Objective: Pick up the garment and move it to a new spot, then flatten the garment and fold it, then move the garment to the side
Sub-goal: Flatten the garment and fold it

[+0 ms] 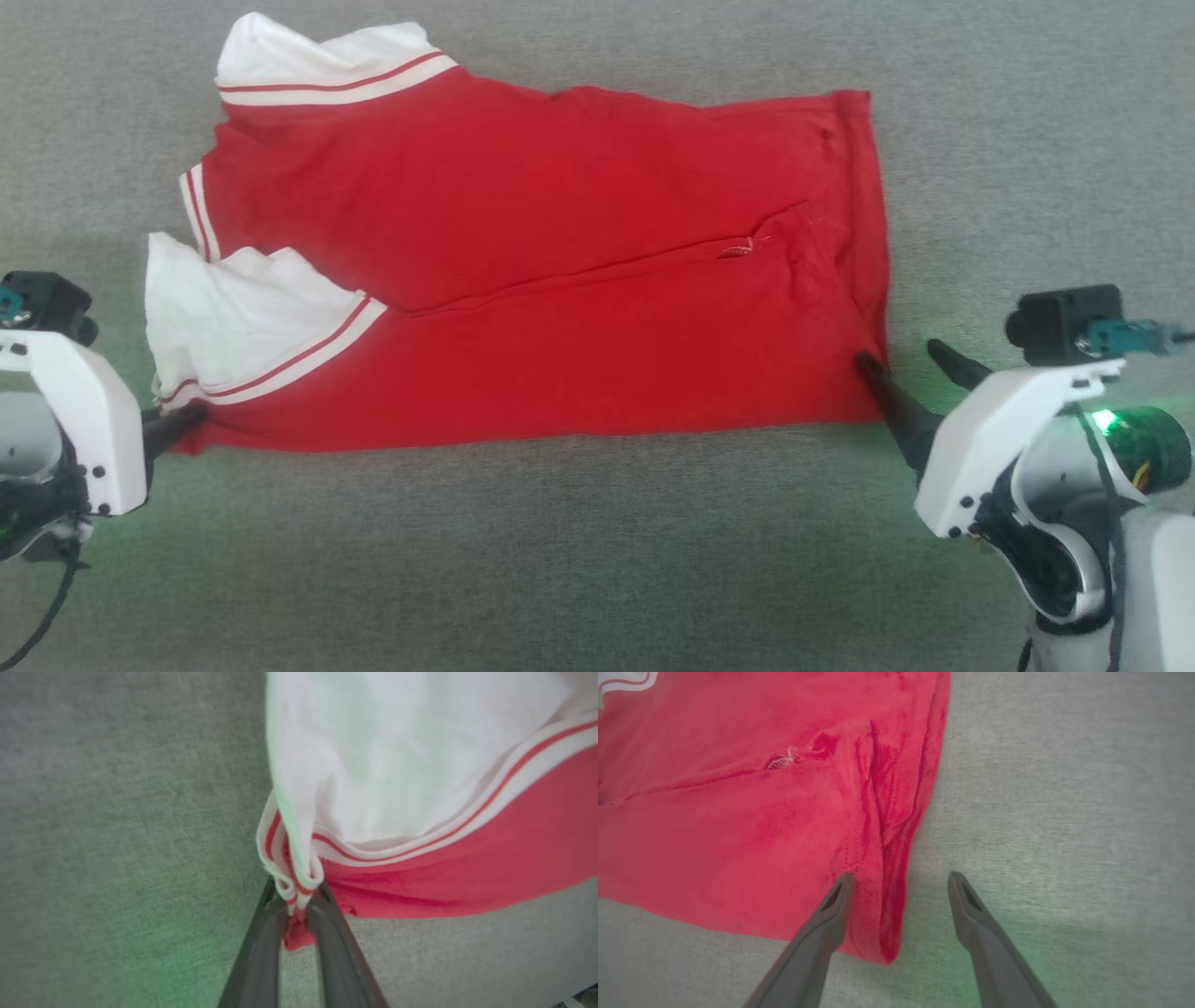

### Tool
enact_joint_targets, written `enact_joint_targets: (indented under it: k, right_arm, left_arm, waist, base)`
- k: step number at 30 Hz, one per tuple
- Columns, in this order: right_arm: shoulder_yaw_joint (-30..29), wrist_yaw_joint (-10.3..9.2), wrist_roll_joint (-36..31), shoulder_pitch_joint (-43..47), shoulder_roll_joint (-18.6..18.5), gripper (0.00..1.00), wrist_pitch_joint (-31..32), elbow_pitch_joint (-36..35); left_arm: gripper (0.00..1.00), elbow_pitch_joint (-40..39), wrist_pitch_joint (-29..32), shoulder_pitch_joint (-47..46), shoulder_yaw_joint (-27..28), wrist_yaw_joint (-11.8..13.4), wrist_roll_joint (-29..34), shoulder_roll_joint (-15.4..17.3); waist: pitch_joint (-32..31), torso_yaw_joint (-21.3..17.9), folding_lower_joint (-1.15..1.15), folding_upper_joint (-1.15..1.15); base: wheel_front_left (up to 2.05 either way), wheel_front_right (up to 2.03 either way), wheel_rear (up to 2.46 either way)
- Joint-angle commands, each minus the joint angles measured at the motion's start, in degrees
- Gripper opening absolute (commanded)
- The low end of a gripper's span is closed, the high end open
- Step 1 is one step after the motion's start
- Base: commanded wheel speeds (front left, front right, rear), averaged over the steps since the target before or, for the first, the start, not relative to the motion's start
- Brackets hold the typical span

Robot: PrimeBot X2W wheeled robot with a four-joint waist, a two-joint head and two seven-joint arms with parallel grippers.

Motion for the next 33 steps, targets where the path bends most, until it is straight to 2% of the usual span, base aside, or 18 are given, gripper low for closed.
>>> enact_joint_targets:
  k: [1,6,12,13,14,19,24,33]
  right_arm:
    - [0.28,-0.03,0.42,-1.20,0.08,1.00,1.32,0.46]
    - [0.57,-0.03,-0.71,-3.01,0.04,1.00,8.48,3.53]
    - [1.06,-0.08,-3.66,-3.56,0.11,1.00,17.46,12.04]
    - [1.42,-0.07,-3.93,-3.51,0.25,0.41,18.23,12.81]
    - [1.30,-0.07,-4.26,-3.76,0.28,0.00,18.22,12.93]
    - [0.31,-0.04,-4.64,-4.55,0.21,0.00,19.09,11.74]
    - [-0.82,-0.04,-5.28,-4.82,0.07,0.00,21.91,7.31]
    - [-3.31,-0.04,-4.40,-2.76,-0.29,0.00,28.89,-2.40]
  left_arm:
    - [0.00,0.79,0.82,1.16,-1.99,-0.17,0.78,-3.83]
    - [0.00,2.24,0.95,0.55,-2.42,-1.47,1.59,-6.12]
    - [0.00,3.91,0.75,0.44,-2.94,-2.89,2.26,-8.37]
    - [0.00,4.20,0.74,0.51,-2.99,-3.02,2.18,-8.62]
    - [0.00,4.45,0.70,0.57,-3.03,-3.14,2.12,-8.85]
    - [0.00,4.97,1.22,1.31,-2.97,-3.32,1.17,-8.50]
    - [0.00,3.11,2.40,1.52,-2.56,-2.19,0.56,-6.10]
    - [0.00,-7.63,3.26,2.01,-1.61,3.95,-0.09,1.38]
  waist:
    - [0.12,0.54,0.00,-0.01]
    - [0.35,2.03,0.00,-0.01]
    - [0.14,3.73,0.00,-0.01]
    - [0.03,3.87,0.00,-0.01]
    - [-0.13,4.03,0.00,-0.01]
    - [-0.95,4.25,0.00,-0.01]
    - [-2.12,4.38,0.00,-0.01]
    - [-4.00,4.95,0.00,-0.01]
  base:
    - [0.00,0.00,0.00]
    - [0.00,0.00,0.00]
    - [0.00,0.00,0.00]
    - [0.00,0.00,0.00]
    - [0.00,0.00,0.00]
    - [0.00,0.00,0.00]
    - [0.00,0.00,0.00]
    - [0.00,0.00,0.00]
